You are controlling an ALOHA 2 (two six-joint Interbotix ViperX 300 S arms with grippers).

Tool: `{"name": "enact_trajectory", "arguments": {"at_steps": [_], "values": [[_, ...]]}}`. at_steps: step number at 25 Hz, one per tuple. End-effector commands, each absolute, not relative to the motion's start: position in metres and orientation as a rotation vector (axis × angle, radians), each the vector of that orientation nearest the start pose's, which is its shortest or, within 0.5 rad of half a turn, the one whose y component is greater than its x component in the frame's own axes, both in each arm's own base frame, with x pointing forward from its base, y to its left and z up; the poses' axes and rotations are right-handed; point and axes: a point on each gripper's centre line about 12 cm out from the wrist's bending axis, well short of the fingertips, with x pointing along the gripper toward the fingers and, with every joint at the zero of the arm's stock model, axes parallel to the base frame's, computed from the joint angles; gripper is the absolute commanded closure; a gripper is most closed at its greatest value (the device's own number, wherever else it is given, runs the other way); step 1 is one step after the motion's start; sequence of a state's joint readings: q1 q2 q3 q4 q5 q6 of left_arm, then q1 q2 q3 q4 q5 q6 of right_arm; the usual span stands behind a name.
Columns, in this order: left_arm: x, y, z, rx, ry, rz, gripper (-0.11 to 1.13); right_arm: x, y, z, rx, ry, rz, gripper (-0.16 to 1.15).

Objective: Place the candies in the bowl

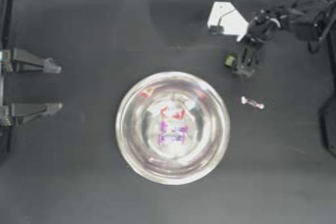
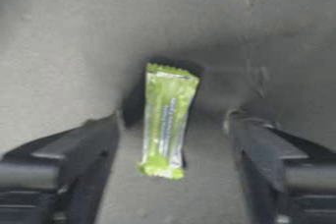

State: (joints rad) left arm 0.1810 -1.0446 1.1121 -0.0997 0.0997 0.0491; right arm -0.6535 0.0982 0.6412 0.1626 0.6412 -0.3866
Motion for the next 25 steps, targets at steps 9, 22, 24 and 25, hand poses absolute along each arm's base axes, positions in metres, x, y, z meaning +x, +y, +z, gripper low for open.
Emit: {"name": "enact_trajectory", "arguments": {"at_steps": [9, 22, 24, 25], "values": [[0.187, 0.033, 0.296, -0.075, 0.147, 0.177, 0.02, 0.28, -0.182, 0.106, 0.163, 1.403, -0.339, 0.54], [0.187, 0.033, 0.296, -0.078, 0.147, 0.177, 0.02, 0.282, -0.178, 0.161, 0.149, 1.235, -0.4, 0.59], [0.187, 0.033, 0.296, -0.08, 0.147, 0.177, 0.02, 0.281, -0.176, 0.178, 0.148, 1.188, -0.409, 0.59], [0.187, 0.033, 0.296, -0.08, 0.147, 0.177, 0.02, 0.281, -0.174, 0.187, 0.143, 1.159, -0.41, 0.59]]}}
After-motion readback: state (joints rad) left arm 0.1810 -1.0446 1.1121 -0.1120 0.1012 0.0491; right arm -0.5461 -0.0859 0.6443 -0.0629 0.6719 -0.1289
